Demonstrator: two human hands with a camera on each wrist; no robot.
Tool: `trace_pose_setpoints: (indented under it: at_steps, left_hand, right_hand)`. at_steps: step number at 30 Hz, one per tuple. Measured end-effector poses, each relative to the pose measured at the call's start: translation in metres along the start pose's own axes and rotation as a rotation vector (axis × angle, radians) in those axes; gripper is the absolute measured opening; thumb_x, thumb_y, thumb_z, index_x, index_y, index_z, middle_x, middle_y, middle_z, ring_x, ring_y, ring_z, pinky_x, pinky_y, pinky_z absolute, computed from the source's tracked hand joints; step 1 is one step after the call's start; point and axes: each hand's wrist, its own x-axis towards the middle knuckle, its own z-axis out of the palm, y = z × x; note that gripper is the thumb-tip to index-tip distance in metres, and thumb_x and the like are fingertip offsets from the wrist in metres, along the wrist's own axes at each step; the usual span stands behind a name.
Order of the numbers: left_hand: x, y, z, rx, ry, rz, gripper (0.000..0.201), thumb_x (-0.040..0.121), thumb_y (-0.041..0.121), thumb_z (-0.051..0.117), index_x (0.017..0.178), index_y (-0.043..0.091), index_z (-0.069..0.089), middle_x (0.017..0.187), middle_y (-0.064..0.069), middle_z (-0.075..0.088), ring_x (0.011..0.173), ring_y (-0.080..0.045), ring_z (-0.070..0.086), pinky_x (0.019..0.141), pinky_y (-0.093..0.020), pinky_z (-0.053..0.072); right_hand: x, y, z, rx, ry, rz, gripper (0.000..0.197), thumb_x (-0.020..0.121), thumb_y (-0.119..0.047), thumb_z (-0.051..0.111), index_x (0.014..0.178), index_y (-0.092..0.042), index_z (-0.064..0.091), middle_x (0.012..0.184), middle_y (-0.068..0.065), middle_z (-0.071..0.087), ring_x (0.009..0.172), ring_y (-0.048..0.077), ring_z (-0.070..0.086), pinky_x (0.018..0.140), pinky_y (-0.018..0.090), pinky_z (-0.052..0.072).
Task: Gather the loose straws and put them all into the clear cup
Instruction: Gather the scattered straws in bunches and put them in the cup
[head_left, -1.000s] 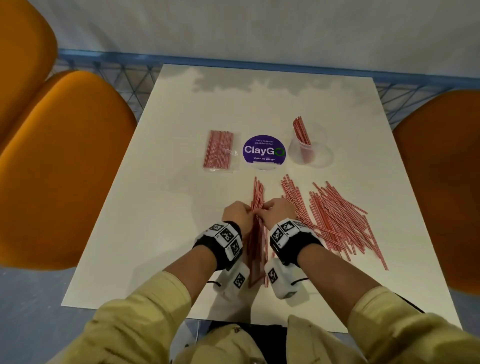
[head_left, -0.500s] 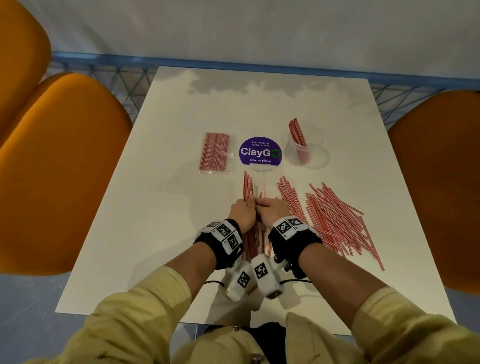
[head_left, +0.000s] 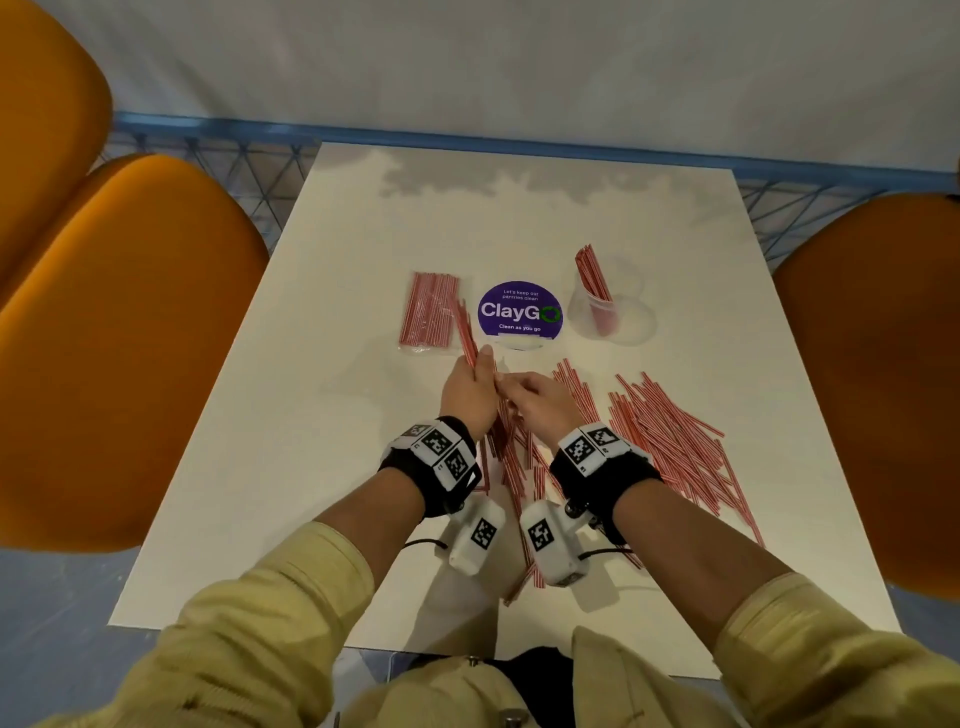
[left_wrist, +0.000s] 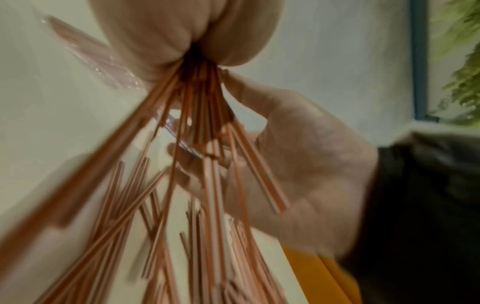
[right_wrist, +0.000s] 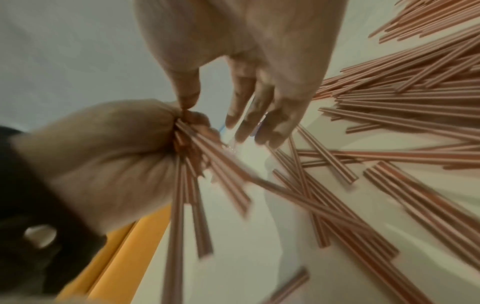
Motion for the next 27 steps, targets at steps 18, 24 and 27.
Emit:
trace_pose_setpoints:
  at_steps: [18,24,27]
  left_hand:
    - [-0.002,0.022,-0.009,-0.504,0.023,0.112,0.010,0.098,0.024,0.042,0.092,0.016,0.041,0.056,0.003,0.041,0.045,-0.007,0.045,0.047,-0.020,0.044]
    - [0.003,0.020,-0.012,-0.439,0.038,0.173,0.033,0.097,0.027,0.045,0.119,0.003,0.041,0.048,0.011,0.054,0.044,0.000,0.054,0.062,-0.029,0.053]
    - [0.001,0.019,-0.011,-0.497,0.009,0.164,0.036,0.096,0.026,0.047,0.126,0.010,0.036,0.054,0.009,0.052,0.048,-0.005,0.056,0.063,-0.031,0.055]
  right_hand:
    - [-0.015,-0.020,0.003,0.379,-0.321,0.381,0.064,0.092,-0.062,0.021,0.080,-0.009,0.055,0.067,0.010,0.058,0.042,0.013,0.049,0.031,0.016,0.035]
    - [-0.018,-0.021,-0.004,0.499,-0.391,0.473,0.073,0.092,-0.062,0.019,0.103,0.000,0.055,0.079,0.018,0.060,0.071,0.025,0.061,0.060,0.031,0.059]
    - [-0.013,-0.023,-0.001,0.616,-0.328,0.436,0.069,0.097,-0.052,0.025,0.125,0.005,0.051,0.083,0.017,0.059,0.073,0.024,0.061,0.058,0.029,0.060]
